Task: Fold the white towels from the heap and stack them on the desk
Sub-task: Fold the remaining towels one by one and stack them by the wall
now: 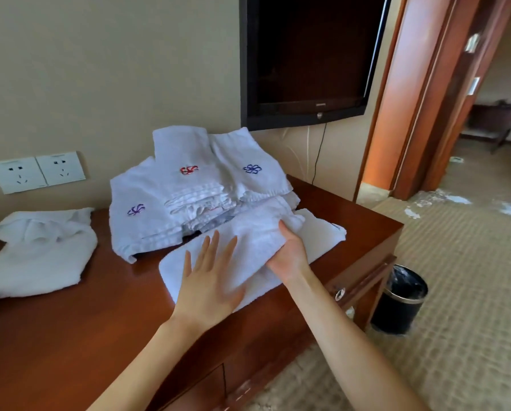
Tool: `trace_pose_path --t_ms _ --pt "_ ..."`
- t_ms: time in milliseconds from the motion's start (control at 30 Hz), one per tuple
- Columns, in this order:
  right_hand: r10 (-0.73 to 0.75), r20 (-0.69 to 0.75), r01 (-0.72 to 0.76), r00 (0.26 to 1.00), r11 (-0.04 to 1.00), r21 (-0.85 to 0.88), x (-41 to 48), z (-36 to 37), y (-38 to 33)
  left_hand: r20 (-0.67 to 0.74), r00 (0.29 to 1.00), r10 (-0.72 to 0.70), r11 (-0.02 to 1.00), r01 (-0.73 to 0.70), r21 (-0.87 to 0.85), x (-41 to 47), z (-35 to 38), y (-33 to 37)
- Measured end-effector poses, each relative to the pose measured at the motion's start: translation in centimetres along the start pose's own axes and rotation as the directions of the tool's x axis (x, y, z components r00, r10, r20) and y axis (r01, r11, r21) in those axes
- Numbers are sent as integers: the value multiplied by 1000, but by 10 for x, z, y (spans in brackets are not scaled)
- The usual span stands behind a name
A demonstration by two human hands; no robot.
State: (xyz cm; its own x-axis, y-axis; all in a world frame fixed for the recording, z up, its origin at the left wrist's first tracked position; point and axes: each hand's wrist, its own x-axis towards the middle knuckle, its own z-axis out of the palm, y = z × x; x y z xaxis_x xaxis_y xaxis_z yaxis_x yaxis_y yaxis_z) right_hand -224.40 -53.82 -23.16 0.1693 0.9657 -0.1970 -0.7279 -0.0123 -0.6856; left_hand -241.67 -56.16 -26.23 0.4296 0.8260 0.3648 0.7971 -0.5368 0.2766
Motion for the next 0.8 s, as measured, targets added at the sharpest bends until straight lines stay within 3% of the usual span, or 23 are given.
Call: trace_pose_path --t_ms 267,500,800 --pt "-142 -186 125 972 987 -104 44 -61 -66 114 993 29 999 -33 35 28 25 16" --pt "-133 -196 111 972 986 -123 60 -87 -80 185 983 21 995 -38 88 26 28 28" --pt "-106 -140 92 984 990 -104 74 -83 -95 63 995 72 993 -77 85 25 36 25"
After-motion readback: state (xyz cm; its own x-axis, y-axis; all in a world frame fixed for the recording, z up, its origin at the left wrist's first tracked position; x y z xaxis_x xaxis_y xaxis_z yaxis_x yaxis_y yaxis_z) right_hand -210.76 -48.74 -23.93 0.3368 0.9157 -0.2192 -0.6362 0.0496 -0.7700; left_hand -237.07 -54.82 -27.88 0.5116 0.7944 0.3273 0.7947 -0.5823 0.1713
